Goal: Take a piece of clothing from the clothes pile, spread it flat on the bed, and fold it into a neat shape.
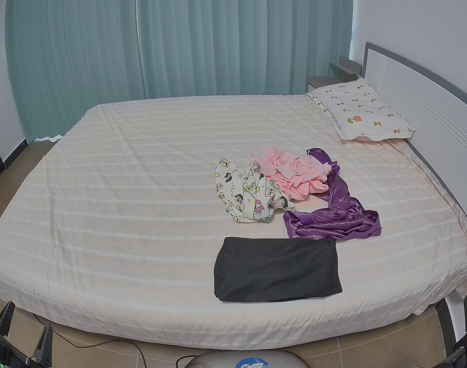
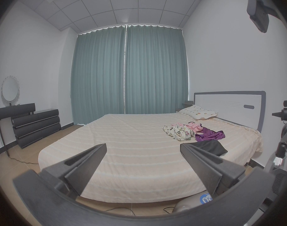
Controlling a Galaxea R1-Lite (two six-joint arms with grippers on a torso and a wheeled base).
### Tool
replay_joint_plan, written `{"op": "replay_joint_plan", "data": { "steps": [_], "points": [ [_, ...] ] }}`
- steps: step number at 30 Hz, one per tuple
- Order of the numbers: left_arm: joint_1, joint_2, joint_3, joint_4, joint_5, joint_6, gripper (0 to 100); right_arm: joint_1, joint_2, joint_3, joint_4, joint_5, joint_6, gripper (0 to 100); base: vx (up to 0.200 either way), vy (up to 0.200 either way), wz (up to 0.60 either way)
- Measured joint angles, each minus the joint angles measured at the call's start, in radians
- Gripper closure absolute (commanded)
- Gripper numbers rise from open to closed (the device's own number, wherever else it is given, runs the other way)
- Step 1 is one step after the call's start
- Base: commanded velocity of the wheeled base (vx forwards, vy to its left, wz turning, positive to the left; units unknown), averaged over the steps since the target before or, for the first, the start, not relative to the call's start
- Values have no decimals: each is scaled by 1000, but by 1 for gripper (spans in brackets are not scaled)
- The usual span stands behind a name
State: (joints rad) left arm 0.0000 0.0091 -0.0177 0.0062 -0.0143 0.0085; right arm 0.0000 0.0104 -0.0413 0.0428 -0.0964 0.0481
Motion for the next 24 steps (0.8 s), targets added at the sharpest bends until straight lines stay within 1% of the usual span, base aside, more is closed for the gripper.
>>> {"op": "replay_joint_plan", "data": {
  "steps": [7, 14, 17, 20, 22, 24],
  "points": [
    [0, 0, 0, -1, 1, -2, 0, 0, 0, 0, 0, 2, 14, 100, 0, 0, 0],
    [0, 1, 0, -1, 2, -3, 0, 0, 1, 0, -6, -3, 75, 100, 0, 0, 0],
    [0, 1, 0, -1, 2, -3, 0, 0, 1, 7, -56, -11, 50, 100, 0, 0, 0],
    [0, 1, 0, -1, 2, -3, 0, 0, 1, 17, -151, -6, 13, 100, 0, 0, 0],
    [0, 2, 0, -1, 2, -2, 0, 0, 1, 21, -174, 0, 1, 100, 0, 0, 0],
    [0, 2, 0, 0, 1, -2, 0, 0, 1, 22, -166, 8, -6, 100, 0, 0, 0]
  ]
}}
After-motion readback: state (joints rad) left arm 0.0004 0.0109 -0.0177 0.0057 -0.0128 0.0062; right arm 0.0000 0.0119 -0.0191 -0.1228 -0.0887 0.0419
